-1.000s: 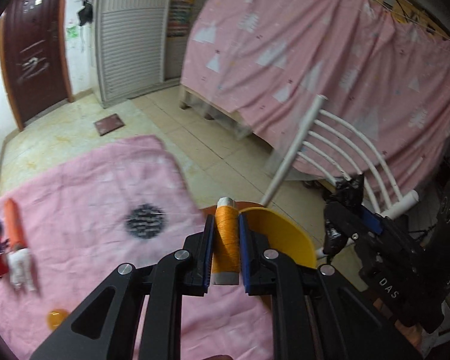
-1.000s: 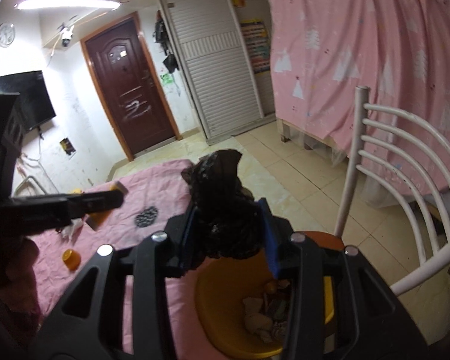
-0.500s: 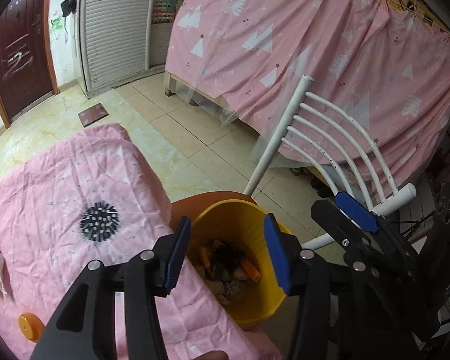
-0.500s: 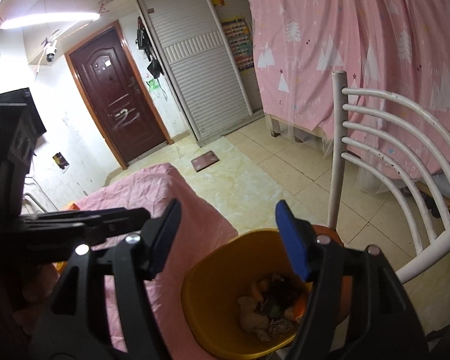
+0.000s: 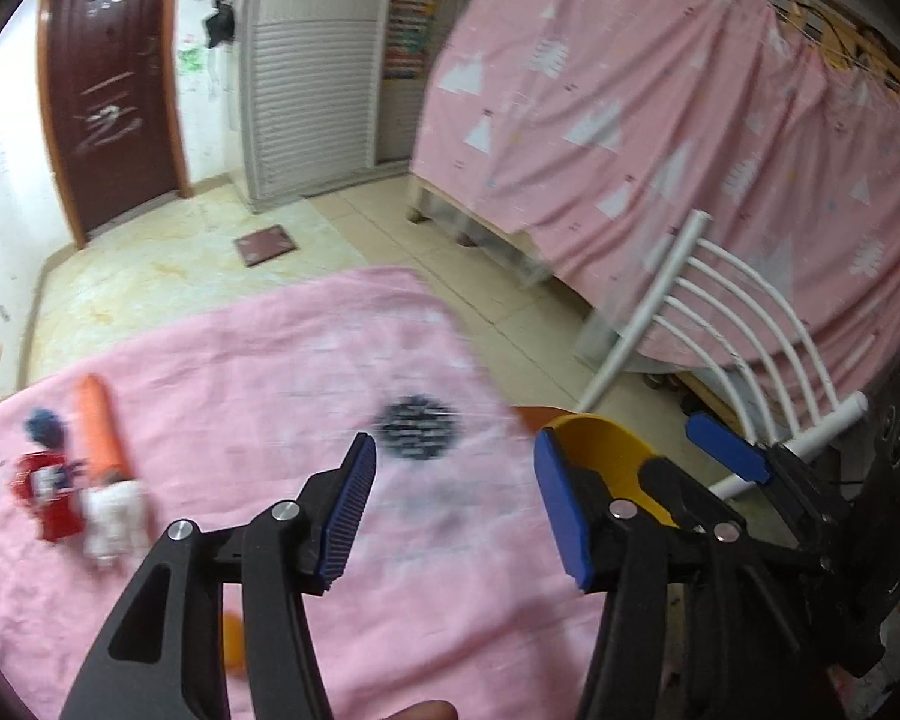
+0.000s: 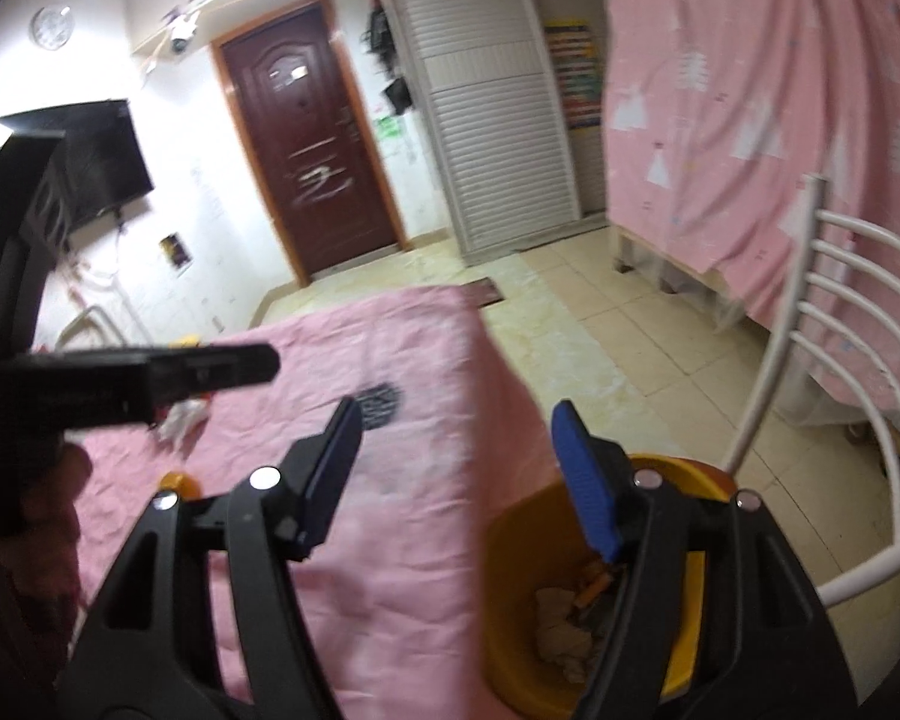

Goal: Collect trash
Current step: 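Move both tools back over the bed toward the remaining items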

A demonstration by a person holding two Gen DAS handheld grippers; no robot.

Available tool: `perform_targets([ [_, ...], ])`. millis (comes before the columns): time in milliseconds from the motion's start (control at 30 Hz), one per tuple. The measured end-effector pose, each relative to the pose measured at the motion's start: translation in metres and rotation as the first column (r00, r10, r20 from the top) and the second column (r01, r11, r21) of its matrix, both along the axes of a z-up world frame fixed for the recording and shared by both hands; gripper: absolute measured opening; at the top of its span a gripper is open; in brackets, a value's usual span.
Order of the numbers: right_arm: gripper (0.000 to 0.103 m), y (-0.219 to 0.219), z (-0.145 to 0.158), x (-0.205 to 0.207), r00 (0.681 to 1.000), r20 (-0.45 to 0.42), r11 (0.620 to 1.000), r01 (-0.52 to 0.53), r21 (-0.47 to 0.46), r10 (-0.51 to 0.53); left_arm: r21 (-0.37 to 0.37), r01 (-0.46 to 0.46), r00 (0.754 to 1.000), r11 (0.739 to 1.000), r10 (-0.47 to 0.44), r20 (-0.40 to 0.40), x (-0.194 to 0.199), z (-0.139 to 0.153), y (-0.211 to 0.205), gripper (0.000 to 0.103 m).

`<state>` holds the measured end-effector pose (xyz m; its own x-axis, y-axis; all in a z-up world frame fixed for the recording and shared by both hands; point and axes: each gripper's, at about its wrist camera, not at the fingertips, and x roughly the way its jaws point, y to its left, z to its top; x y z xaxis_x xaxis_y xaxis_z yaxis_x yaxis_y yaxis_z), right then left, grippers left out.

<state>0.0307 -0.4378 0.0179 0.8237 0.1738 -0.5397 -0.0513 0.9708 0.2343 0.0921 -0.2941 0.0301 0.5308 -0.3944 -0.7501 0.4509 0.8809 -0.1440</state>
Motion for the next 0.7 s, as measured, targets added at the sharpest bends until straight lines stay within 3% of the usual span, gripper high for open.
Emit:
perform_targets([
  [333,0.068,0.094,-0.01,0.019,0.978,-0.053,0.978,-0.205,-0.032,0.203,0.05,-0.195,0.98,0.979,0.193,0.051,0.028,0.01,0.114,0.058],
  [700,0.068,0.174,-0.026,0.033,0.926,-0.135,0.927,-0.365,-0.09,0.352,0.064,-0.358,0.933,0.931,0.357,0.037,0.053,-0.013,0.197,0.064],
])
